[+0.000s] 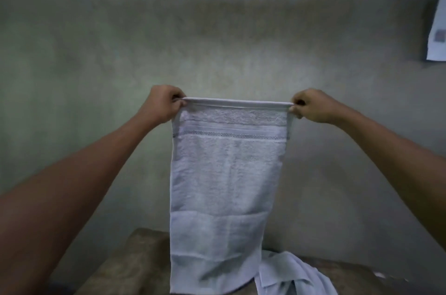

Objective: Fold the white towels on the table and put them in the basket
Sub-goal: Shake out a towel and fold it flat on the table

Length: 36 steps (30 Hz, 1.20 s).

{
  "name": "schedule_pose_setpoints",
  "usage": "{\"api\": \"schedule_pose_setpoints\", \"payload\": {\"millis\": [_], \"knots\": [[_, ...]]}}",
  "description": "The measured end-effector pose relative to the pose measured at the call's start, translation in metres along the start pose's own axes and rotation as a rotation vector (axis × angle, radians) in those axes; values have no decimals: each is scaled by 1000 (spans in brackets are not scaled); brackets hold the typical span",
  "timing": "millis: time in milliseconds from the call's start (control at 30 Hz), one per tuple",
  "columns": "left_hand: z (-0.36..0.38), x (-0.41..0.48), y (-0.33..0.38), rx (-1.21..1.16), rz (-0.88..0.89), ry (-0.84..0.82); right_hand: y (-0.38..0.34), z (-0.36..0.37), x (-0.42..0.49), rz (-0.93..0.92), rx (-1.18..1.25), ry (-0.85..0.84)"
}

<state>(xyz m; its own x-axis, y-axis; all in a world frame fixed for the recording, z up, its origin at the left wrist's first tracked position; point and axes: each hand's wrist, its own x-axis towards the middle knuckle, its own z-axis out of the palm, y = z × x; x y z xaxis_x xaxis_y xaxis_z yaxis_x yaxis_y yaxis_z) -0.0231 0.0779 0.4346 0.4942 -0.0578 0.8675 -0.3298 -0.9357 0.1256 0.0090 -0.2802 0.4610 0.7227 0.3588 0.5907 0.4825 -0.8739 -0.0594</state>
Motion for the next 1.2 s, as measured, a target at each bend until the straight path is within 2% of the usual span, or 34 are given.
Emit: {"api": "schedule_pose_setpoints", "payload": {"millis": [67, 133, 167, 267, 367, 467, 533, 567, 633, 667, 733, 767, 867, 967, 1000, 1100, 1167, 1200], "knots": [[-13, 14, 2, 15, 22, -105, -1, -16, 3, -11, 21, 24], [-23, 22, 2, 90, 91, -236, 0, -23, 3, -26, 40, 180], [-27, 25, 2, 108, 110, -236, 0, -23, 2, -33, 60, 234], [-34, 25, 1, 95, 136, -138, -1, -14, -6, -50, 66, 199], [-31, 21, 2, 82, 160, -79, 7, -12, -8, -5, 67, 264], [-25, 20, 5, 54, 171, -30, 10, -17, -8, 9, 49, 149], [-22, 20, 6, 41, 177, -7, 12, -24, -9, 26, 60, 254], [-21, 20, 6, 31, 170, 14, 12, -27, -10, 29, 72, 247], [-20, 20, 7, 22, 155, 39, 11, -32, -13, 31, 83, 118], [-19, 20, 8, 21, 155, 36, 11, -33, -15, 37, 85, 126], [-18, 17, 8, 10, 161, 42, 13, -34, -17, 47, 109, 281], [-18, 16, 9, 8, 170, 50, 14, -34, -18, 52, 127, 298], [-17, 13, 11, 54, 242, -2, 13, -38, -25, 37, 145, 167], [-19, 13, 16, 63, 286, 18, 16, -44, -31, 57, 210, 308], [-21, 14, 18, 56, 292, 54, 15, -47, -32, 63, 236, 303], [-27, 16, 24, -37, 192, 94, 16, -53, -37, 84, 308, 157], [-32, 17, 24, -246, 43, -2, 18, -61, -41, 108, 395, 56], [-36, 16, 25, -418, -35, -103, 20, -65, -43, 125, 462, 7]]}}
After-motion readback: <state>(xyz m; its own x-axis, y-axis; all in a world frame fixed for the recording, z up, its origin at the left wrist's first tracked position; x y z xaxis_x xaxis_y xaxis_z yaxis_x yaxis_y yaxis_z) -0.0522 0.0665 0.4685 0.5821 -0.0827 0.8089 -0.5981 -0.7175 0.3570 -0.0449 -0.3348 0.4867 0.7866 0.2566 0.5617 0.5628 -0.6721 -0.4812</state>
